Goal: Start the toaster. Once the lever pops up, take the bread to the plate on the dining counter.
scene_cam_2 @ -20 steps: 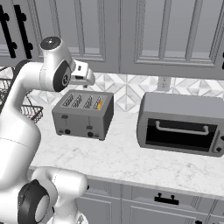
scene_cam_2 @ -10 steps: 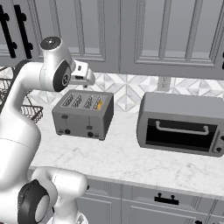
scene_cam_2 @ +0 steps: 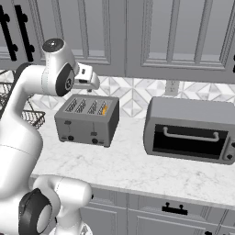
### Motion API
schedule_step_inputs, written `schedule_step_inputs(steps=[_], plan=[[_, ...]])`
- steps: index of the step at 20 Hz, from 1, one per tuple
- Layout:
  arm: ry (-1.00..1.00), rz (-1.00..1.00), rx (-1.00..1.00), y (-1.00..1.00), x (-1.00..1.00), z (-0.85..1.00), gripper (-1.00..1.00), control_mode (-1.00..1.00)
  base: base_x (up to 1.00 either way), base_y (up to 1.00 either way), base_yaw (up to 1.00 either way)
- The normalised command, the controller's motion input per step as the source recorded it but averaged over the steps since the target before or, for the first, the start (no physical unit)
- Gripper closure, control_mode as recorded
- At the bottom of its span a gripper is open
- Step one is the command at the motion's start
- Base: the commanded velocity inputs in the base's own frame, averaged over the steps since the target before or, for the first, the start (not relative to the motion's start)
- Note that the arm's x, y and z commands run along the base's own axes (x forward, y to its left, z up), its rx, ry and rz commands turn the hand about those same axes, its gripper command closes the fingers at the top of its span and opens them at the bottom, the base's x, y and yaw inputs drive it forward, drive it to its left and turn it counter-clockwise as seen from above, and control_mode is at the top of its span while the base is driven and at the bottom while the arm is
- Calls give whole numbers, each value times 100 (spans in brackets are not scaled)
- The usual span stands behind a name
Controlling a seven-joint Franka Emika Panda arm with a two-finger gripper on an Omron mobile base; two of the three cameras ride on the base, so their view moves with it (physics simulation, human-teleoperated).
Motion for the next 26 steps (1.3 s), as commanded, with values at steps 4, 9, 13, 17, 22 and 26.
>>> schedule_step_inputs(steps=[4, 9, 13, 17, 22, 26], plan=[[0, 0, 0, 0, 0, 0, -100, -100, 0, 0, 0], [0, 0, 0, 0, 0, 0, -100, -100, 0, 0, 0], [0, 0, 0, 0, 0, 0, -100, -100, 0, 0, 0], [0, 0, 0, 0, 0, 0, -100, -100, 0, 0, 0], [0, 0, 0, 0, 0, 0, -100, -100, 0, 0, 0], [0, 0, 0, 0, 0, 0, -100, -100, 0, 0, 0]])
